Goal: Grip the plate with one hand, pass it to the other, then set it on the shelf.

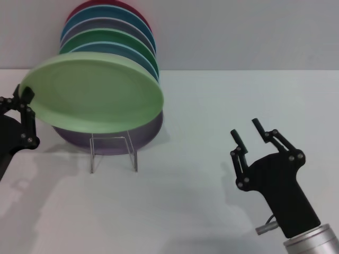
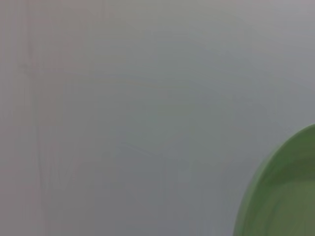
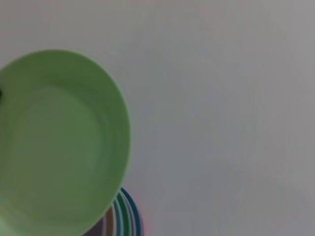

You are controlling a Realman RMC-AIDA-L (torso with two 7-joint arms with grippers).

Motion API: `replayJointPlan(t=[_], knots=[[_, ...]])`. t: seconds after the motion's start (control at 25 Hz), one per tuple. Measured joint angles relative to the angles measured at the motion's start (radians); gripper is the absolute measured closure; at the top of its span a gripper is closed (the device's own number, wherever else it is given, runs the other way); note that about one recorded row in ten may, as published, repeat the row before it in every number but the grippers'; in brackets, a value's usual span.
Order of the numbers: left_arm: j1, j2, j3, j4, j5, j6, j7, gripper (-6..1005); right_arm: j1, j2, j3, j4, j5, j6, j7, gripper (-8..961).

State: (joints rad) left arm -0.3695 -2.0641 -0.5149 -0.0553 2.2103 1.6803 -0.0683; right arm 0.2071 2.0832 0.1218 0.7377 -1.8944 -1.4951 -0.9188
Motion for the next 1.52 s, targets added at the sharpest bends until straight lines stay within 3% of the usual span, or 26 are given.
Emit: replayJointPlan(t=[0.32, 0.8, 1.36, 1.4, 1.52], knots=[[-0.001, -0.004, 0.062, -0.004, 0.000, -0.094, 0.067, 902, 0.011, 0.000, 0.029, -0.029, 0.050, 0.000, 0.005, 620], [0.000, -0.007, 0.060, -0.034, -0.004, -0.201, 0.088, 882, 0.030, 0.000, 0.049, -0.058, 0.052, 0.027, 0.032, 619], [0.022, -0.007, 0.060, -0.042, -0.003, -0.200, 0.077, 859, 0.035, 0.000, 0.090, -0.068, 0.052, 0.044, 0.042, 619], [0.052, -0.005, 0.057, -0.053, -0.006, -0.160, 0.077, 857, 0.035, 0.000, 0.105, -0.072, 0.052, 0.050, 0.058, 619], [0.089, -0.003, 0.057, -0.060, -0.006, -0.087, 0.075, 729, 0.039, 0.000, 0.166, -0.095, 0.052, 0.067, 0.147, 619]])
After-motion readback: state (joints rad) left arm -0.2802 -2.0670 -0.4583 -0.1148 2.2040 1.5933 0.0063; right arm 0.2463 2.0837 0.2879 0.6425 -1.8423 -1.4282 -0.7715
